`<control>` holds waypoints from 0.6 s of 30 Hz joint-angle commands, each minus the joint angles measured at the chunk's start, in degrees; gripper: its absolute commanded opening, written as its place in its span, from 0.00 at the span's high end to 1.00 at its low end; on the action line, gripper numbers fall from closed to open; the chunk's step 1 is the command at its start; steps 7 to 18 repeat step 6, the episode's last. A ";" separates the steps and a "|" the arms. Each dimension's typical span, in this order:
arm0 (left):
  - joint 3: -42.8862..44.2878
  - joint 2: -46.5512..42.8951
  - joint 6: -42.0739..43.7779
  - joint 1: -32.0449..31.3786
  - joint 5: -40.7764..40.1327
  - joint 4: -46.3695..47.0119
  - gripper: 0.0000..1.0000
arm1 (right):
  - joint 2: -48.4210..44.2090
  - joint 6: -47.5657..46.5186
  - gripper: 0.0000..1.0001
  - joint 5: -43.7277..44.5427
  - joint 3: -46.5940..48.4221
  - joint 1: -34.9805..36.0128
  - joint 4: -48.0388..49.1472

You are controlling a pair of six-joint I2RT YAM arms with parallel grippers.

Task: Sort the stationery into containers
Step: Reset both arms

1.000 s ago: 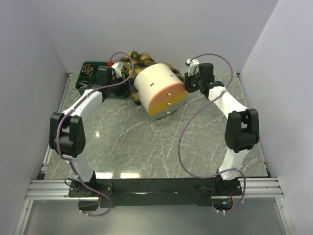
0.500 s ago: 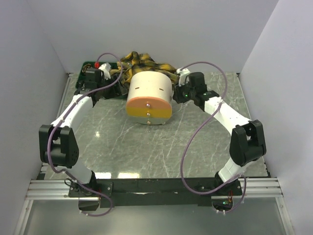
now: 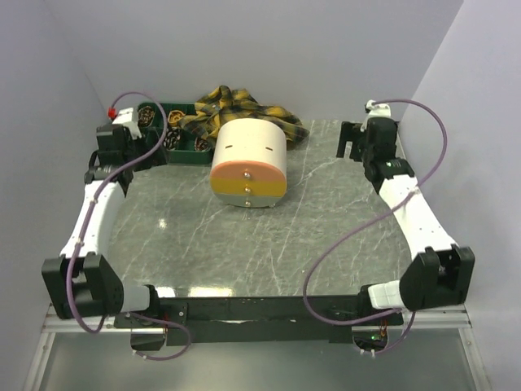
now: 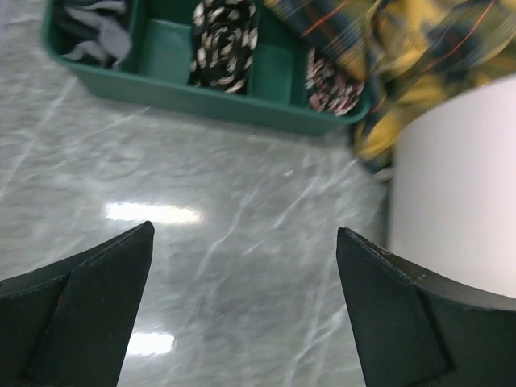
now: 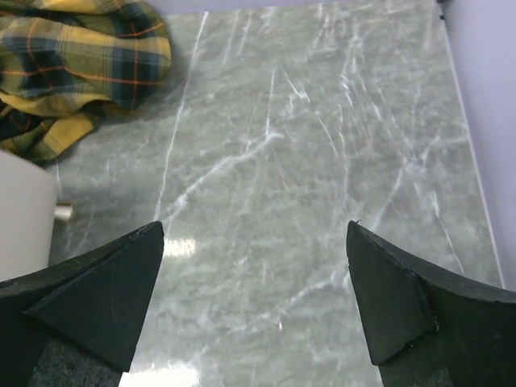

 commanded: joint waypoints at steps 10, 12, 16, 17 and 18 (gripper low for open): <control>-7.85 -11.05 12.11 0.10 -2.45 5.51 0.00 | -13.45 -4.42 0.00 6.82 -6.23 1.43 -4.91; -7.85 -11.05 12.11 0.10 -2.45 5.51 0.00 | -13.45 -4.42 0.00 6.82 -6.23 1.43 -4.91; -7.85 -11.05 12.11 0.10 -2.45 5.51 0.00 | -13.45 -4.42 0.00 6.82 -6.23 1.43 -4.91; -7.85 -11.05 12.11 0.10 -2.45 5.51 0.00 | -13.45 -4.42 0.00 6.82 -6.23 1.43 -4.91; -7.85 -11.05 12.11 0.10 -2.45 5.51 0.00 | -13.45 -4.42 0.00 6.82 -6.23 1.43 -4.91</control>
